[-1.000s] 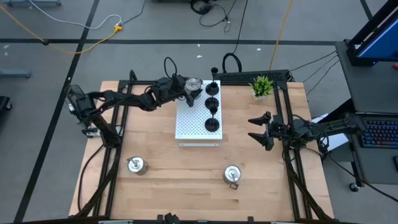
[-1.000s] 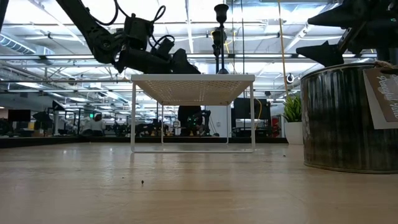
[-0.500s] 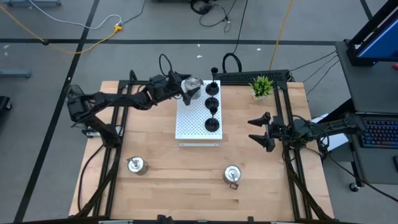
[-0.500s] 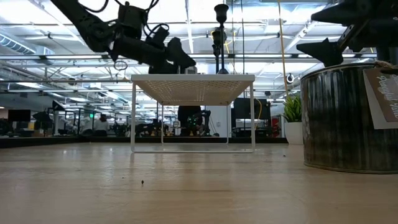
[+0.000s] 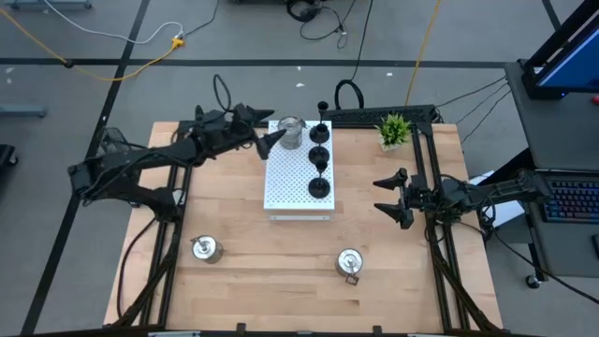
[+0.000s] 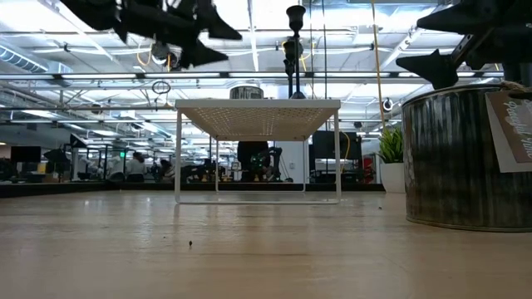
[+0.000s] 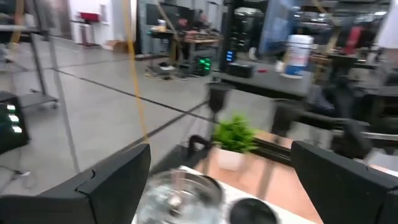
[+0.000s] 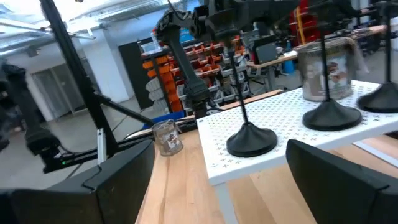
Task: Pick & Place candle stick holders
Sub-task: Put the left silver scented candle on the shelf aligned with the other silver scented candle
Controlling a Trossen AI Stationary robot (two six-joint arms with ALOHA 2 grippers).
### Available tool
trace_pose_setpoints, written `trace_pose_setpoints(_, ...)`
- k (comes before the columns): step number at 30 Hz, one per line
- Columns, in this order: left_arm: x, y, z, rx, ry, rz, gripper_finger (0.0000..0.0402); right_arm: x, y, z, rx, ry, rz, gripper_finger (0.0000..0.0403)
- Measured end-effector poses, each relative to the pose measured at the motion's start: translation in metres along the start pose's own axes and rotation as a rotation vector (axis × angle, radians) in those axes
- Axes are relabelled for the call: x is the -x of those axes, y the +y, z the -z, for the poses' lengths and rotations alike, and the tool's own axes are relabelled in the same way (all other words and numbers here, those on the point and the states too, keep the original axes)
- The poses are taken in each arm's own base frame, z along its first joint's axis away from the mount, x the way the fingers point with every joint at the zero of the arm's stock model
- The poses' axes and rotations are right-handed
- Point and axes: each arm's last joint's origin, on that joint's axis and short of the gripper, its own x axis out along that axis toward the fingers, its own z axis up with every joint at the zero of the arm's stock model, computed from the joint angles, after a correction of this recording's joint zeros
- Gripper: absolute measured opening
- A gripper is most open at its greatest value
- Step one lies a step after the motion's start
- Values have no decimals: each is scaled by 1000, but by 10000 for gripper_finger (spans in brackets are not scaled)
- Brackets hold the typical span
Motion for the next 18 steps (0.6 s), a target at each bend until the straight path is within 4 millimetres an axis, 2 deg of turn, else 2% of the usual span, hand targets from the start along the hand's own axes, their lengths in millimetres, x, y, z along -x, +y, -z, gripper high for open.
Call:
trace_pose_setpoints(7,46,-27,-19,45,70,211,392,0,2,1,41,19,-69,357)
trace_pose_setpoints(13,82,-51,-22,59,158,380,392,0,2,1,38,18,-66,357)
trace_pose_setpoints(18,102,-66,-22,171,237,469,392,0,2,0,37,18,-66,357)
